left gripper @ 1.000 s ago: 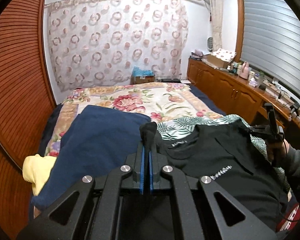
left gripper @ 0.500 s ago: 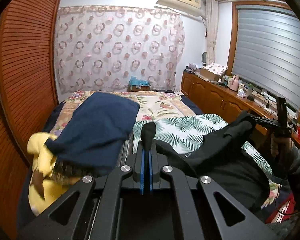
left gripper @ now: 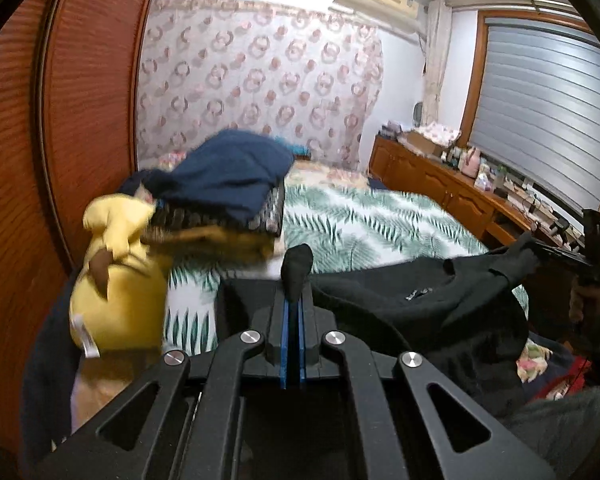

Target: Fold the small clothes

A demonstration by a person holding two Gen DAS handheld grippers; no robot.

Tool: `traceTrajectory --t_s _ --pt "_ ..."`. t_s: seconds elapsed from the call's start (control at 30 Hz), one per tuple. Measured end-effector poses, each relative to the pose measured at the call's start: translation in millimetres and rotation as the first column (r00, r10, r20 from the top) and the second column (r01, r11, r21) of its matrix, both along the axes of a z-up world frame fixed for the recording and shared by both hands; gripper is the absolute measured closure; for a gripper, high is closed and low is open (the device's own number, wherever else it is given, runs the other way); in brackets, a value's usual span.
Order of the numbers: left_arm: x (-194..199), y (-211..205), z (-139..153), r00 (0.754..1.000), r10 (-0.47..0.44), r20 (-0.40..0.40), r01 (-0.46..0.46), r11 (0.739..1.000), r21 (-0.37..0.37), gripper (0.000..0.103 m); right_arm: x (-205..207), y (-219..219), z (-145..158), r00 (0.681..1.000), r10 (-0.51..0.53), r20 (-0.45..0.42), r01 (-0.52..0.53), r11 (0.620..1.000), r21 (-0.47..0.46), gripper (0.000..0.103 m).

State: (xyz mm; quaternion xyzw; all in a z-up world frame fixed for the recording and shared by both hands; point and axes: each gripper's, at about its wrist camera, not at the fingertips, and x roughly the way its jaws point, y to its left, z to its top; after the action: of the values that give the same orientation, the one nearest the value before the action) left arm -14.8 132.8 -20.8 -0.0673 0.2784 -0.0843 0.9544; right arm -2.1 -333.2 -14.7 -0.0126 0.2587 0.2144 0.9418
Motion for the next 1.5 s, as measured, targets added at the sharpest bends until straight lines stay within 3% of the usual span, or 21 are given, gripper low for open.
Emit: traceTrajectory --t_s 0.1,0.27,0.47,0.6,0.67,0.8,0.87,0.93,1.07,1.27,1.37,1.5 --pt "-9 -2 -19 0.999 -0.018 -0.029 0.019 0.999 0.04 0.099 -10 -1 -6 0.999 0.013 -0.049 -0.015 1.0 -0.021 0.097" --pt "-11 0 -43 0.996 -0.001 -0.087 0.004 0.999 0.037 0.099 -1 -2 -25 0.991 -0.013 -0.13 0.001 0.996 -0.09 0.097" --pt "-13 2 -37 0.997 0.003 -0.072 0.0 0.999 0.04 0.099 3 2 -21 0.988 -0.026 -0.155 0.012 0.995 -0.095 0.097" --pt "-20 -1 -24 1.0 -0.013 -0.017 0.014 0.998 0.058 0.097 -3 2 -18 0.988 -0.021 -0.152 0.006 0.995 -0.101 0.097" --pt "-21 -3 -16 1.0 -0.004 0.011 0.003 0.997 0.074 0.08 0 2 -18 0.988 -0.02 -0.155 0.004 0.994 -0.105 0.097" --pt "-12 0 -3 0.999 0.005 0.042 -0.007 0.998 0.058 0.057 -4 3 -16 0.988 -0.02 -0.151 0.003 0.994 -0.112 0.097" --pt "-4 1 0 0.999 0.026 0.042 -0.028 0.998 0.059 0.035 -9 1 -16 0.99 -0.019 -0.142 0.004 0.994 -0.107 0.097" --pt "2 1 1 0.999 0.024 0.047 -0.027 0.998 0.054 0.022 -12 0 -15 0.991 -0.021 -0.134 0.007 0.994 -0.108 0.096" --pt "29 1 -8 1.0 0.027 0.007 -0.027 0.997 0.072 0.016 -14 -6 -11 0.994 -0.029 -0.109 0.017 0.994 -0.112 0.092" --pt "65 -2 -29 0.998 0.041 -0.056 -0.035 0.994 0.106 0.016 -4 -13 -3 0.996 -0.061 -0.064 0.054 0.993 -0.109 0.074" --pt "86 -5 -36 0.993 0.064 -0.098 -0.051 0.99 0.128 0.016 6 -12 0 0.997 -0.067 -0.039 0.062 0.992 -0.107 0.05" --pt "111 -2 -44 0.988 0.078 -0.135 -0.06 0.99 0.131 0.016 31 -11 -4 0.996 -0.07 -0.054 0.065 0.994 -0.084 0.047"
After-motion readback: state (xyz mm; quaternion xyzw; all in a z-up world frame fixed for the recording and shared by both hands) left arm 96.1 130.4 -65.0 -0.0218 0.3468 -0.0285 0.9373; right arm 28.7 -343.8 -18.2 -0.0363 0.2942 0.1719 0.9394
